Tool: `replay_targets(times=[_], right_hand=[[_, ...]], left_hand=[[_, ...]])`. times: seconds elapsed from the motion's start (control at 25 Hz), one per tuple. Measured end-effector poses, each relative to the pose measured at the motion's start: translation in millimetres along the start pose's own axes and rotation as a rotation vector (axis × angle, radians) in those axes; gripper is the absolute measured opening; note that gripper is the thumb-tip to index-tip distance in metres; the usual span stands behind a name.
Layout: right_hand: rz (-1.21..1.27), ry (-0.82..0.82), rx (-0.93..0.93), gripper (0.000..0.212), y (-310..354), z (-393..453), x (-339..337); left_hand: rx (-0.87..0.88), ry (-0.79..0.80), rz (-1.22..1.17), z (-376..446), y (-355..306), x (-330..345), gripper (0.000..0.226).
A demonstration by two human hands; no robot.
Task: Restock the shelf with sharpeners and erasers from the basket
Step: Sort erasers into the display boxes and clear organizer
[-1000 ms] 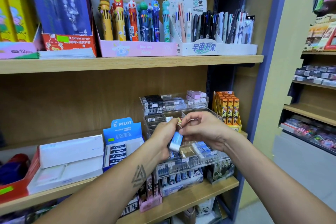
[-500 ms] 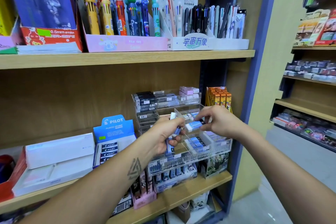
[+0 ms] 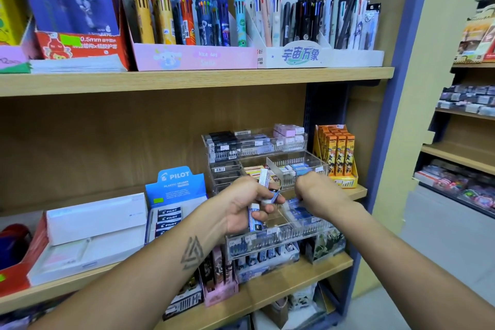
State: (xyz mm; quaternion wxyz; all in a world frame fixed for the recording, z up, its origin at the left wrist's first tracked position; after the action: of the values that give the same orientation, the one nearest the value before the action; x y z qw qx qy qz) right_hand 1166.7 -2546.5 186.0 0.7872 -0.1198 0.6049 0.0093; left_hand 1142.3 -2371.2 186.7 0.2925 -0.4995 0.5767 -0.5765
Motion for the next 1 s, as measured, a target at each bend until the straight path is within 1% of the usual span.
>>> replay_targets(times=[0.08, 0.16, 0.2, 0.24, 0.28, 0.32, 0.36, 0.4, 0.48, 0.56, 0.64, 0.72, 0.8, 0.92, 1.0], right_hand=[[-0.036, -0.016, 0.006, 0.013, 1.0, 0.0, 4.2], [0.002, 0.004, 0.045, 0.014, -1.8, 0.2, 3.9], [0.057, 0.020, 0.061, 0.018, -3.7, -0.4, 0.8], [0.185, 0.027, 0.067, 0.024, -5.8, -1.2, -4.8], [0.397, 0.035, 0.061, 0.031, -6.8, -2.9, -12.9], [0.671, 0.054, 0.030, 0.036, -5.4, -7.4, -22.4], [0.904, 0.093, -0.035, 0.040, -1.7, -13.0, -31.4], [1.015, 0.133, -0.107, 0.041, 2.4, -18.6, -39.4], [0.960, 0.155, -0.218, 0.037, 8.5, -23.2, -45.3], [0.873, 0.135, -0.289, 0.030, 12.8, -22.6, -46.7], [0.913, 0.147, -0.319, 0.020, 16.3, -20.6, -47.4], [0.950, 0.139, -0.292, 0.016, 20.5, -19.0, -46.3], [0.912, 0.106, -0.215, 0.014, 20.4, -14.5, -42.7], [0.689, 0.133, -0.126, 0.015, 22.9, -7.4, -34.5], [0.581, 0.206, -0.152, 0.018, 28.8, -4.8, -29.6]], left_hand=[[0.017, 0.018, 0.031, -0.4, 0.4, -1.0, 0.040], [0.037, 0.040, 0.086, -3.9, 0.2, -0.8, 0.035], [0.046, 0.048, 0.106, -5.7, -0.1, -0.3, 0.033], [0.051, 0.050, 0.115, -6.1, -0.6, -0.7, 0.032], [0.051, 0.050, 0.112, -6.4, -1.4, -0.9, 0.032], [0.049, 0.048, 0.106, -6.1, -2.3, -0.9, 0.032], [0.047, 0.050, 0.099, -6.6, -3.3, -0.6, 0.032], [0.046, 0.054, 0.098, -7.5, -4.2, -0.5, 0.029], [0.042, 0.065, 0.106, -10.7, -5.3, -0.8, 0.022], [0.034, 0.065, 0.122, -14.1, -6.6, -3.9, 0.015], [0.022, 0.073, 0.156, -18.9, -8.6, -8.0, 0.010], [0.005, 0.062, 0.216, -21.9, -11.2, -11.8, 0.012], [0.003, -0.013, 0.277, -23.7, -14.6, -18.5, 0.013], [0.013, -0.093, 0.243, -26.2, -18.3, -28.8, 0.004], [0.023, -0.106, 0.224, -27.2, -18.1, -33.1, 0.005]])
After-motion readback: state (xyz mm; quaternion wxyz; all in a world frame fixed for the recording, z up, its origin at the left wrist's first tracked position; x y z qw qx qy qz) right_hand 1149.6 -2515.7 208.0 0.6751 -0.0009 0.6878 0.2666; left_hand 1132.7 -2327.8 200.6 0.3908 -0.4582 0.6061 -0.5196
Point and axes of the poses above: each hand's wrist, its own z-axis towards the middle knuckle, its own x-axis out of the palm, y = z × x, the point moved 2 cm from there along z, towards the middle knuckle, and after that the axes turned 3 degrees about x, right-handed, at the moved point
